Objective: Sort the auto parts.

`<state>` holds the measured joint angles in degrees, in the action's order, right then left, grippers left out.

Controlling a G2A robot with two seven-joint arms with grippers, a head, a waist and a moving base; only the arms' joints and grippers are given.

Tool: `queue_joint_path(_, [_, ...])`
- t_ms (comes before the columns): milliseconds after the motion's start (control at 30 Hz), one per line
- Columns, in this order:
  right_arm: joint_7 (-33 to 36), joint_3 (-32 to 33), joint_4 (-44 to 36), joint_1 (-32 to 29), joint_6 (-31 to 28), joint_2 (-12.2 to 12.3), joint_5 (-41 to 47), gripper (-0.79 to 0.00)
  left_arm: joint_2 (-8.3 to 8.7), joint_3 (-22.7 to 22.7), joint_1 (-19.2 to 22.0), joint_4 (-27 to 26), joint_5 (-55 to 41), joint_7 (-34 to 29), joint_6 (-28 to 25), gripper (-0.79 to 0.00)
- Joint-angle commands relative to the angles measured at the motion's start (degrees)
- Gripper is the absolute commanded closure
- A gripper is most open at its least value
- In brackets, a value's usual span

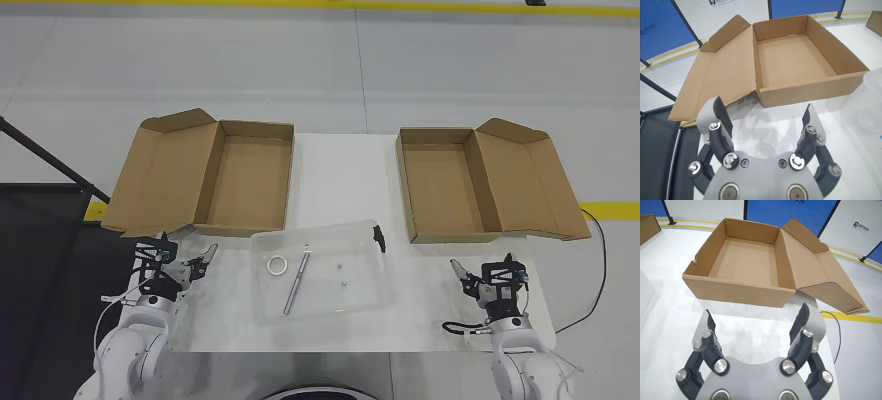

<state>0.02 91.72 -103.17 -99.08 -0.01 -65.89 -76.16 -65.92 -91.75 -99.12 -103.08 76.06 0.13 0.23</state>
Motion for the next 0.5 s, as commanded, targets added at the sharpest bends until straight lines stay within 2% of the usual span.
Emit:
queue_joint_path(0, [0.2,0.3,-0.3,0.2,-0.3,0.0,0.0,-0.785,-0.11,-0.3,-0.3,-0.1,-0.7,1.2,0.6,-0.785])
queue_joint_path(100, [0.9,1.1,-2.3,0.2,-1.7,0.1,0.0,-0.785,-0.20,-1.6,-1.6,-0.9,-2.3,4.1,0.3,-0.785])
queue_joint_path(267, [4.9,3.8,-8.7,-0.3,-11.4,0.7,1.0,-0.785,-0.34,-4.6,-4.4,-3.5,-6.0,9.0,-1.2,-0.785])
queue_joint_path(400, [11.5,5.1,-13.8,1.4,-19.2,1.3,4.1,-0.785,-0.51,-6.7,-6.8,-4.8,-8.6,13.2,-2.4,-0.785])
queue_joint_path(467, [16.0,4.9,-15.6,3.2,-21.3,1.4,6.0,-0.785,-0.54,-7.7,-7.7,-5.0,-9.5,15.1,-4.1,-0.785])
